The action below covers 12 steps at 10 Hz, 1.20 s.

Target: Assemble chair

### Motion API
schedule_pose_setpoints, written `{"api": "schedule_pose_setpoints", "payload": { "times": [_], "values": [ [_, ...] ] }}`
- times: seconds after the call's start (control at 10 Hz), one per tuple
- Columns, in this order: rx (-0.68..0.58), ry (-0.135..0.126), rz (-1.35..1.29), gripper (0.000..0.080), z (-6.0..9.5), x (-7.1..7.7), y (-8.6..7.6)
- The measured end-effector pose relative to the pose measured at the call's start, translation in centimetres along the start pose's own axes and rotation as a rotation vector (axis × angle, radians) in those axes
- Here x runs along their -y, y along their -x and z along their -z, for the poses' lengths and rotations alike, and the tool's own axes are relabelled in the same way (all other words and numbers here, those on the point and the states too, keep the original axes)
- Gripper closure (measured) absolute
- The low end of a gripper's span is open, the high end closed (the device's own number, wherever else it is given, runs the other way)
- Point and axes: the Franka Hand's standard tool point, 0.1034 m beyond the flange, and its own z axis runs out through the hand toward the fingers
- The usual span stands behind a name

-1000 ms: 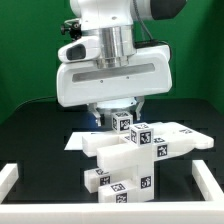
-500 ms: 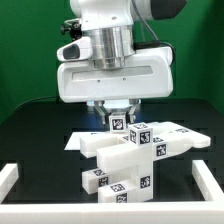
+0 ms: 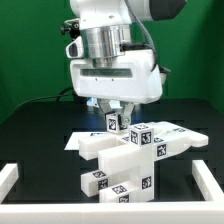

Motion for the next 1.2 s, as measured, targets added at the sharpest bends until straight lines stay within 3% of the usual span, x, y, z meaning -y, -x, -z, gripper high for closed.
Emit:
{"api": "schedule_pose_setpoints", "payload": {
  "times": [0.3,0.4,0.5,0.6,0.7,1.1,1.2],
  "values": [
    [0.009,-0.01,-0.04,0.0508,-0.03,0.06,0.08],
    [0.009,-0.007,-0.006,0.0313,-0.04,0.06,0.13],
    [0.011,-0.006,0.164,0.0313,0.04,0.19,0.15],
    [0.018,-0.007,0.378,0.0182,0.22,0.25,-0.12],
    [0.045,-0.002,0.579,0.0156,0.27,0.29,0.04],
    [0.046,-0.007,0.883,0.015,0.24,0.26,-0.04],
    [0.021,0.02,1.052,0.015,0.18,0.34,-0.52]
  ]
}}
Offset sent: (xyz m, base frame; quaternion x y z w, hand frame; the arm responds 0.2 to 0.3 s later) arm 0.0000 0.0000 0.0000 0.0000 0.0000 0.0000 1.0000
